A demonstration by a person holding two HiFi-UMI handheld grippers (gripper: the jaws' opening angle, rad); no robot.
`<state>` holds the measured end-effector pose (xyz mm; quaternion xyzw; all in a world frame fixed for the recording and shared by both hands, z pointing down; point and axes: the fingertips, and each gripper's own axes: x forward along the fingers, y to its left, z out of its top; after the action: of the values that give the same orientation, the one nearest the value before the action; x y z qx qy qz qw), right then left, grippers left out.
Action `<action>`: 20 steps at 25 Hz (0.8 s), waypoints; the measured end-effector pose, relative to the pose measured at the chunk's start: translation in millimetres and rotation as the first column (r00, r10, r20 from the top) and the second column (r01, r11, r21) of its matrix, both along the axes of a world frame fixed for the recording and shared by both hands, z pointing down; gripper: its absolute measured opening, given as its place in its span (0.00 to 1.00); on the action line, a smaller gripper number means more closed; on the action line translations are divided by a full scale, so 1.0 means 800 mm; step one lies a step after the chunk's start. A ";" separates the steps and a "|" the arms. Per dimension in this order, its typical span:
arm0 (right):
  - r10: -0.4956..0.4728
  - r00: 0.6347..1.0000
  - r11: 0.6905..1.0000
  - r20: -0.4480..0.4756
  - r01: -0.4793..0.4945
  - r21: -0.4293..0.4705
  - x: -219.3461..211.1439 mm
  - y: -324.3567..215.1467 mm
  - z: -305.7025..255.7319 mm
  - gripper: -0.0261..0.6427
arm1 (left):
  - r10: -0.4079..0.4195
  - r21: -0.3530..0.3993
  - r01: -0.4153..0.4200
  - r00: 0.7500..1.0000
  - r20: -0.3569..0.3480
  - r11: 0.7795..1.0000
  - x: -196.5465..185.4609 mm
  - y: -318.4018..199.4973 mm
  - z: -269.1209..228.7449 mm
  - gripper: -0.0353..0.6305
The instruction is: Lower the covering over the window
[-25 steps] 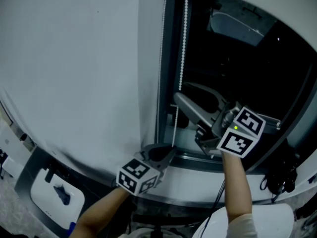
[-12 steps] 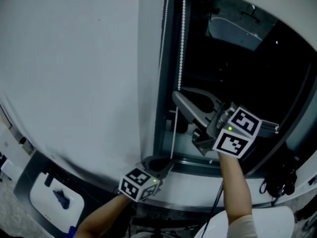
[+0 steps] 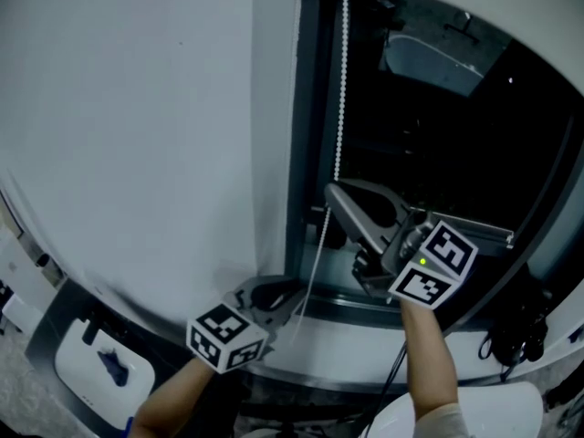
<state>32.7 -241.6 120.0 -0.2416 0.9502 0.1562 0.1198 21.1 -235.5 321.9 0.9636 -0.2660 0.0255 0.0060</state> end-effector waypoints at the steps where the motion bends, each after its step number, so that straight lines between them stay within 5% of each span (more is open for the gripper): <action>1: 0.000 1.000 1.000 -0.004 0.000 -0.008 0.000 -0.001 0.007 0.06 | -0.003 0.019 0.003 0.999 -0.045 1.000 -0.005 0.001 -0.024 0.12; 6: -0.009 1.000 0.996 -0.014 0.008 -0.087 0.002 -0.006 0.067 0.06 | -0.011 0.100 0.031 0.980 -0.197 0.995 -0.026 0.001 -0.122 0.14; 20: -0.014 1.000 0.960 0.011 0.016 -0.278 0.018 0.000 0.212 0.05 | 0.042 0.121 -0.017 0.977 -0.209 0.992 0.018 -0.014 -0.162 0.24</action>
<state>47.1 -241.9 290.0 -0.2496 0.9640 0.0189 0.0902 35.3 -246.7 192.5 0.9634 -0.2504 -0.0926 -0.0237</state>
